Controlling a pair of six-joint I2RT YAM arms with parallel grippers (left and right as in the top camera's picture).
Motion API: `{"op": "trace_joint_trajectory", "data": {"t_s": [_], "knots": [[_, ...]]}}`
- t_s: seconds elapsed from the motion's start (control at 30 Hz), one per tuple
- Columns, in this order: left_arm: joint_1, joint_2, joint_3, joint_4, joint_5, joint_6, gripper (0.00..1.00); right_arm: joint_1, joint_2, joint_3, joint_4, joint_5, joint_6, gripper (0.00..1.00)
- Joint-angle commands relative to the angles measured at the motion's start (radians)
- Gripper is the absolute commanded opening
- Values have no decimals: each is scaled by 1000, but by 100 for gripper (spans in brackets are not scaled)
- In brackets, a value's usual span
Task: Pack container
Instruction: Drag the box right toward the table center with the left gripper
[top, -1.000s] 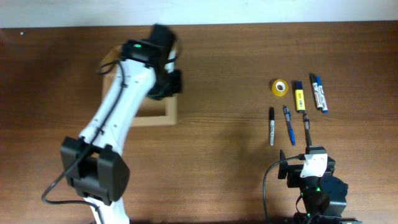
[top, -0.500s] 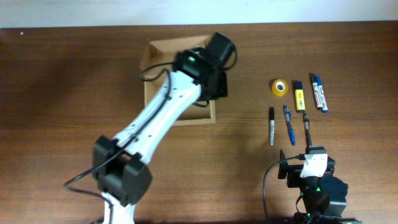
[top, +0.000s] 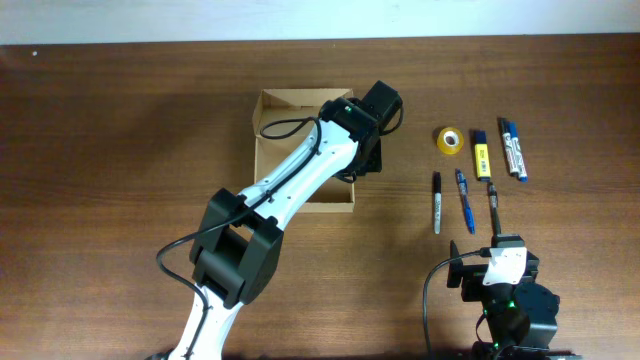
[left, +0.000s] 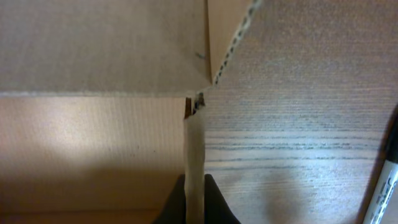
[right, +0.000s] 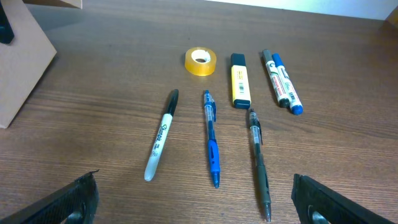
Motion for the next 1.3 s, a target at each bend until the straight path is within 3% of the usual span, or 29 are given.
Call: {"op": "trace_joint_trajectory", "data": {"t_s": [0.0, 0.07, 0.1, 0.13, 0.17, 0.2, 0.3, 0.47, 0.87, 1.17, 1.27], "knots": [[3, 29, 16, 6, -23, -22, 2, -8, -7, -7, 2, -9, -3, 99], [2, 32, 16, 6, -23, -22, 5, -8, -7, -7, 3, -9, -3, 99], [3, 32, 16, 6, -23, -22, 13, -8, -7, -7, 2, -9, -3, 99], [3, 32, 16, 6, -23, -22, 29, -8, -7, -7, 3, -9, -3, 99], [3, 32, 21, 5, -23, -21, 52, -8, -7, -7, 2, -9, -3, 99], [2, 32, 29, 1, -23, -21, 62, -8, -7, -7, 3, -9, -3, 99], [3, 32, 68, -19, -27, -20, 75, -8, -7, -7, 3, -9, -3, 99], [5, 32, 211, -140, -64, 9, 78, -8, -7, -7, 3, -9, -3, 99], [42, 32, 751, -504, -227, 188, 85, -8, -7, -7, 3, -9, -3, 99], [232, 21, 998, -608, -233, 282, 87, -8, -7, -7, 3, -9, -3, 99], [382, -3, 1005, -608, -231, 309, 87, -8, -7, -7, 8, -14, -2, 99]]}}
